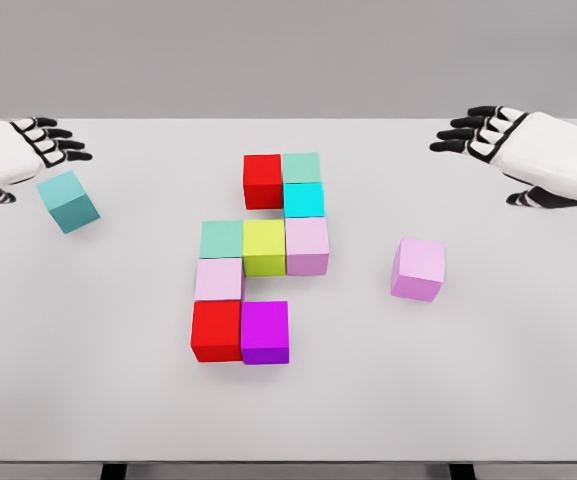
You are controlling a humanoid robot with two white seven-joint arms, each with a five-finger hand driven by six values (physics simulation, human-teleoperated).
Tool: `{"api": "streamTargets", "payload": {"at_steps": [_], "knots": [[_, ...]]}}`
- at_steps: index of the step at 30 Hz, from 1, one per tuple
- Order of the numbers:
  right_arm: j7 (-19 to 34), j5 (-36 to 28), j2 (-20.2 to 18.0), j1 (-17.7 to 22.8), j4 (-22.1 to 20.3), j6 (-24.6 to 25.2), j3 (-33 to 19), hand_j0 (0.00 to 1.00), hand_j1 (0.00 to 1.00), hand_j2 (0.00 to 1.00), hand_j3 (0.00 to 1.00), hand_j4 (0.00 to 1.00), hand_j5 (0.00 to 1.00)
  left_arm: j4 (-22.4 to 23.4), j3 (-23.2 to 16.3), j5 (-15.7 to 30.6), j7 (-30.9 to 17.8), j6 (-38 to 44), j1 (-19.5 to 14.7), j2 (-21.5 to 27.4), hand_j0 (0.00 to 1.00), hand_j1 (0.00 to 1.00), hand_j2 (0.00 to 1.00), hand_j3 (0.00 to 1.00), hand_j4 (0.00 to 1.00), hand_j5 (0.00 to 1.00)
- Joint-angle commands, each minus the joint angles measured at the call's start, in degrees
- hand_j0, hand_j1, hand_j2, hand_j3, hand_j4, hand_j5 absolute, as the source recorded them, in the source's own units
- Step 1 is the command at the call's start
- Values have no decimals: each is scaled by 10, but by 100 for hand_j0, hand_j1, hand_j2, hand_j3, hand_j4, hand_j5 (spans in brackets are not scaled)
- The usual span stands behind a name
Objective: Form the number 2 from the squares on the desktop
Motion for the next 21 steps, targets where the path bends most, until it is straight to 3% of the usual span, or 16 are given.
{"api": "streamTargets", "payload": {"at_steps": [1, 7, 16, 19, 21], "knots": [[6, 32, -5, -8, 0, 1, 54, 100, 100, 100, 100, 100, 100, 9, -35, 3, 0, 0, 0, -3, 100, 100, 100, 100, 100, 100], [6, 86, -5, -22, 0, 1, 76, 100, 100, 100, 100, 100, 100, 23, -53, 8, 1, 0, -17, -4, 100, 100, 100, 100, 100, 100], [6, 87, -38, -26, 0, 1, 88, 100, 100, 100, 100, 100, 100, 96, -57, 62, 4, 0, -28, -42, 100, 100, 100, 100, 100, 100], [6, 83, -63, -91, 0, 1, 184, 100, 100, 100, 100, 100, 100, 115, -67, 64, 3, 0, -40, -52, 100, 100, 100, 100, 100, 100], [6, 78, -95, -167, 0, 1, 279, 100, 100, 100, 100, 100, 100, 137, -85, 63, 2, 0, -54, -68, 100, 100, 100, 100, 100, 100]]}}
